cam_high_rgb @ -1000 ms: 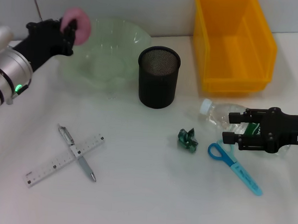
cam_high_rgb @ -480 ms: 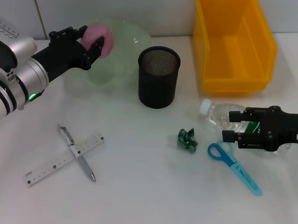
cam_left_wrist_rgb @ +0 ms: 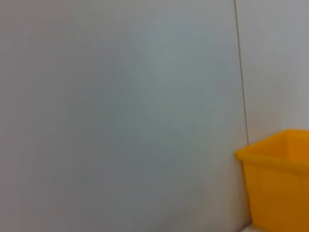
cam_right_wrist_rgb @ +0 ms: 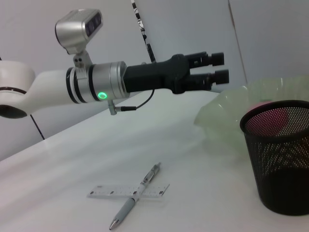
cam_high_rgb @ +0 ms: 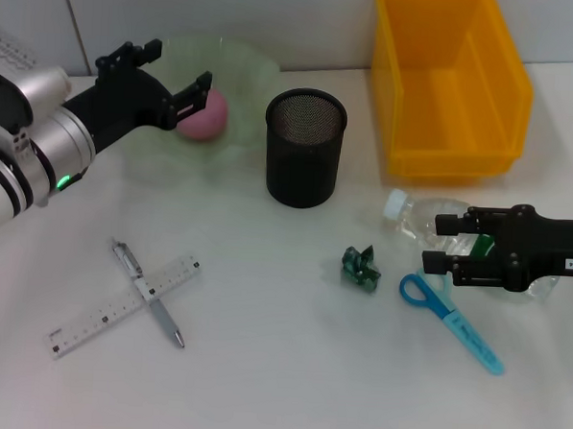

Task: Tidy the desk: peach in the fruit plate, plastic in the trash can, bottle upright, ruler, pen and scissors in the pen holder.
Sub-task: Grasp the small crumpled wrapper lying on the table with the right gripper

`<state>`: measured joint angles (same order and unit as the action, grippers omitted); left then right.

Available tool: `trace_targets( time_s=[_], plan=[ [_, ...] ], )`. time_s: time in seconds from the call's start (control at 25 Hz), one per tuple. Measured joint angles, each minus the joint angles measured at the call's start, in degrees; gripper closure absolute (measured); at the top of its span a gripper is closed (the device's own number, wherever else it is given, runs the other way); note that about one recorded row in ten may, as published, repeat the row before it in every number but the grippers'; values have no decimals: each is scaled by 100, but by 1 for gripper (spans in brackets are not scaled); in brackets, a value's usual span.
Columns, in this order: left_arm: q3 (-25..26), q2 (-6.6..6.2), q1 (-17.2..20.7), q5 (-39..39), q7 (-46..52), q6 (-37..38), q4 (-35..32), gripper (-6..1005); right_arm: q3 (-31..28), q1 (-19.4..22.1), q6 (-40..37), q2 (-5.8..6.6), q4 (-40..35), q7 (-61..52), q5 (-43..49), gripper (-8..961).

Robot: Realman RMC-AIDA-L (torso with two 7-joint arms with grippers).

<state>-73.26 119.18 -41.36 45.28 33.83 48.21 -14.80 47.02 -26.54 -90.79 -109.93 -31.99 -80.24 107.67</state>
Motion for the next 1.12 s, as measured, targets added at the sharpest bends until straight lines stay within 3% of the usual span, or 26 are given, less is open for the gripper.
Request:
trace_targets(
  time_s=[0.08,0.16,0.2,0.24,0.32,0.44,0.6,0.76,0.8,0.88,1.0,1.12],
  plan=[
    [-165,-16,91,24,392,39,-208,220,0,1,0,-1,0,0,-1,252],
    [-308,-34,169,32,611,71,-357,220,0,15,0,-2,-2,0,-9,252],
    [-861,-133,483,128,1366,181,-939,219,-2,30,-1,-2,-5,0,-21,252],
    [-861,-133,483,128,1366,181,-939,219,-2,30,-1,-2,-5,0,-21,252],
    [-1279,-306,987,701,2414,453,-1924,219,-16,41,-1,-2,-8,-1,-25,252],
    [-1256,-407,1268,1301,3161,844,-2445,219,-18,37,0,-2,-10,-5,-23,252],
    [-814,-592,1722,2596,4264,2341,-2985,220,-18,24,-1,-2,-10,-28,-14,252],
    [-503,-605,1799,3264,4315,2959,-2927,221,-18,16,-33,-2,-21,-34,-12,253],
    [-393,-562,1845,3684,4252,3202,-2898,222,-18,15,-58,-3,-70,-36,-22,253],
    [-375,-537,1863,3842,4198,3281,-2893,222,-17,15,-70,-18,-134,-38,-27,253],
    [-321,-371,1918,4164,3969,3439,-2887,224,-18,39,-125,-71,-275,-43,-14,253],
    [-255,-330,1918,4195,3964,3446,-2858,225,-18,64,-156,-101,-348,-43,-10,253]
  ],
)
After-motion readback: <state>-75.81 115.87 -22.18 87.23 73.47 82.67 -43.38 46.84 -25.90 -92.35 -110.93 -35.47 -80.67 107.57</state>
